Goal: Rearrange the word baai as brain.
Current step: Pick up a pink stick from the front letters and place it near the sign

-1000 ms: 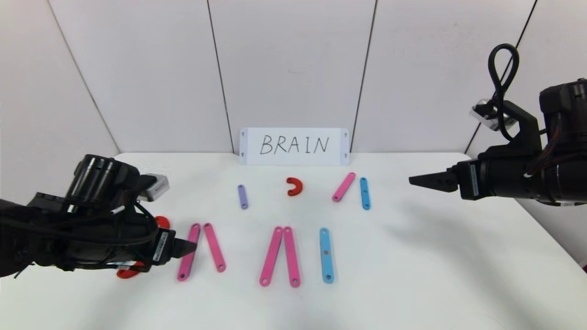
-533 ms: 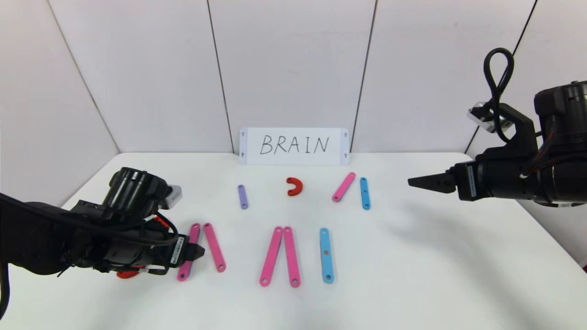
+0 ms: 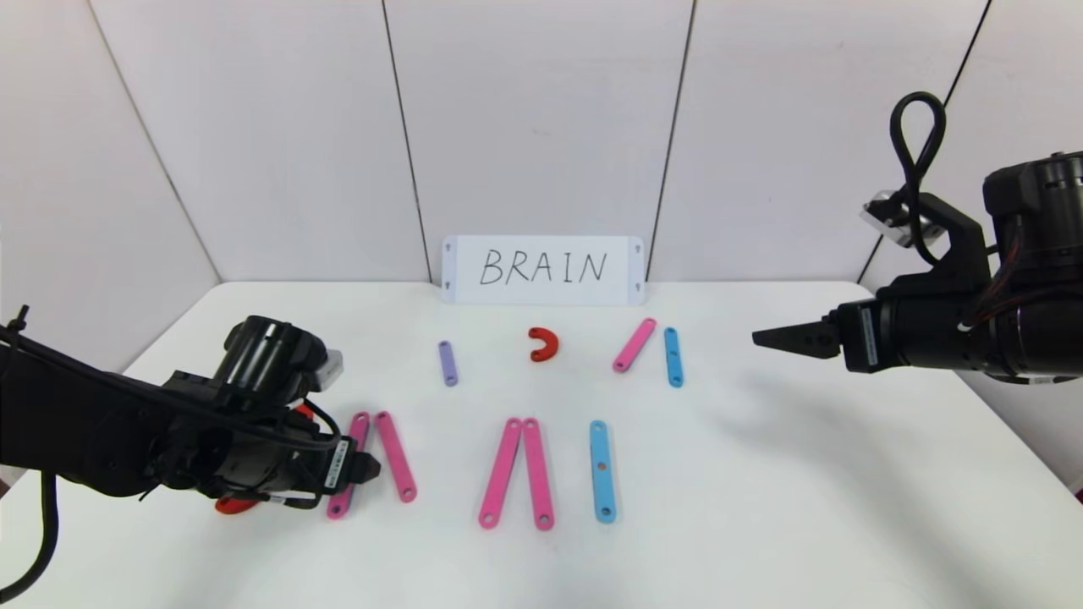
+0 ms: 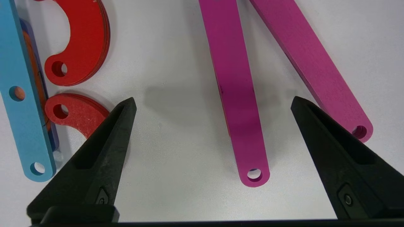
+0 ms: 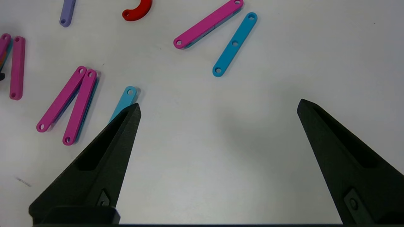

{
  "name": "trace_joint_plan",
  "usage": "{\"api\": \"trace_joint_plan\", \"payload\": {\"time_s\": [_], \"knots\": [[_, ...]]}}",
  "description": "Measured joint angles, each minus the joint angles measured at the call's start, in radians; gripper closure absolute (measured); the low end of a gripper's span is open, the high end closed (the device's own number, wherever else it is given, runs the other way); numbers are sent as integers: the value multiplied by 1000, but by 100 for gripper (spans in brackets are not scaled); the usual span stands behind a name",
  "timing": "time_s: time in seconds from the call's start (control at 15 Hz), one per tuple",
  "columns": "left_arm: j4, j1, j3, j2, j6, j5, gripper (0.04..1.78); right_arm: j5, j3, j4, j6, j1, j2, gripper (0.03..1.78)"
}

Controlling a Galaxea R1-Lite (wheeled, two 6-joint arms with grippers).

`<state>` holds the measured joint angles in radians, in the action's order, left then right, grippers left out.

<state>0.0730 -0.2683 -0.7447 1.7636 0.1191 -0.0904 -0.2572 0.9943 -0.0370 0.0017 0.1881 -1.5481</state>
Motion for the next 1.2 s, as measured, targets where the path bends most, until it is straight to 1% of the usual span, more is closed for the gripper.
{"api": "trace_joint_plan", "payload": {"time_s": [0.13,0.27,0.47,0.53,0.6,0.67,1.0,1.2], "knots": [[0,0,-4,11,1,0,30,0,-1,0,0,0,0,8],[13,0,-5,19,1,0,55,0,-1,0,0,0,0,8],[21,0,-5,28,1,1,113,0,-2,0,0,0,-3,8],[21,0,-4,30,1,1,129,0,-2,0,0,0,-4,8],[22,0,-4,31,0,0,142,0,-2,0,-1,0,-5,8],[23,0,-4,31,1,-1,150,0,-2,0,-1,0,-6,8],[19,0,-9,23,-1,0,152,0,-2,0,-2,4,-9,8],[5,12,-58,9,-8,2,152,1,-2,0,-1,6,-9,8]]}}
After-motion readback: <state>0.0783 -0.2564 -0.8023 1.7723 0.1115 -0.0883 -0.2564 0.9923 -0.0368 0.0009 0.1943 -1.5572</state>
